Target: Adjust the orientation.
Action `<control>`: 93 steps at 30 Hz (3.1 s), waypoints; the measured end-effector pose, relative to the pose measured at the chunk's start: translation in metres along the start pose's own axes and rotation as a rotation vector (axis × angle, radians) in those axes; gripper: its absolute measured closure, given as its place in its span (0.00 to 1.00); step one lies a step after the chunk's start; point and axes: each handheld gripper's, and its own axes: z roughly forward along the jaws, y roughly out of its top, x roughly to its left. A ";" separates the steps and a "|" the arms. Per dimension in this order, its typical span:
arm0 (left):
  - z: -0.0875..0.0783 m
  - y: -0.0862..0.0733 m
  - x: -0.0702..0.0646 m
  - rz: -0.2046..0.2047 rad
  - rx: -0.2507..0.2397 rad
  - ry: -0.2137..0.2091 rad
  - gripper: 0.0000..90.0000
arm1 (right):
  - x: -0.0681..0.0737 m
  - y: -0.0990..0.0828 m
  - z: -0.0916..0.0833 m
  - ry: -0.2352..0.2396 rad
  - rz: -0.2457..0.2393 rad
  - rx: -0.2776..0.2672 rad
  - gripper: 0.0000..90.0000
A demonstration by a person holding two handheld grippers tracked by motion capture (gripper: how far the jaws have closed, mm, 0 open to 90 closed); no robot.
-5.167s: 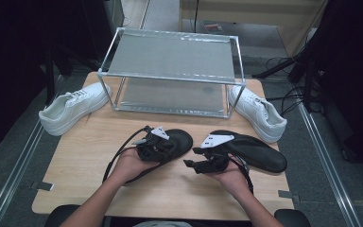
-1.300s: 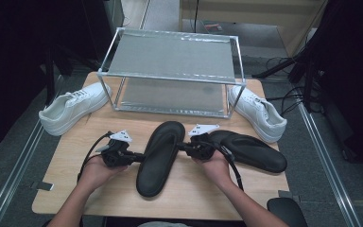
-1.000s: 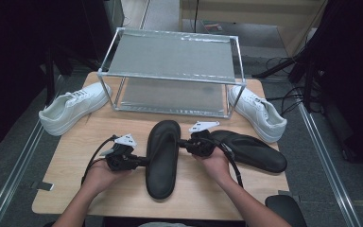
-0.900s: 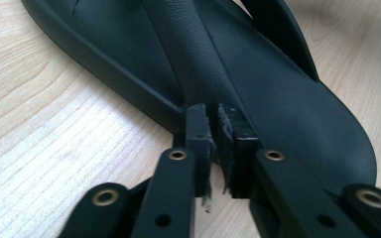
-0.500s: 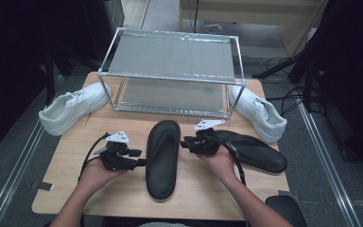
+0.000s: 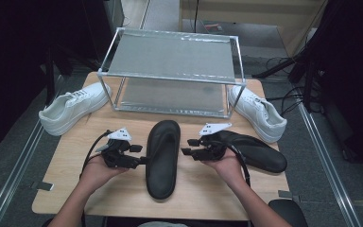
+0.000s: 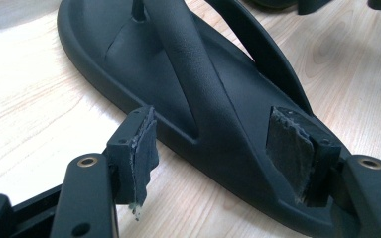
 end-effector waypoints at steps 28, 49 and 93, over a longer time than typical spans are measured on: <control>0.012 0.014 0.007 0.015 0.014 -0.014 0.41 | -0.017 -0.027 -0.071 -0.073 0.014 -0.052 0.55; 0.020 0.024 0.008 0.033 0.027 -0.031 0.41 | -0.037 -0.056 -0.111 -0.184 0.068 -0.080 0.57; 0.024 0.031 0.012 0.036 0.022 -0.041 0.41 | -0.066 -0.073 -0.105 -0.189 0.138 0.009 0.87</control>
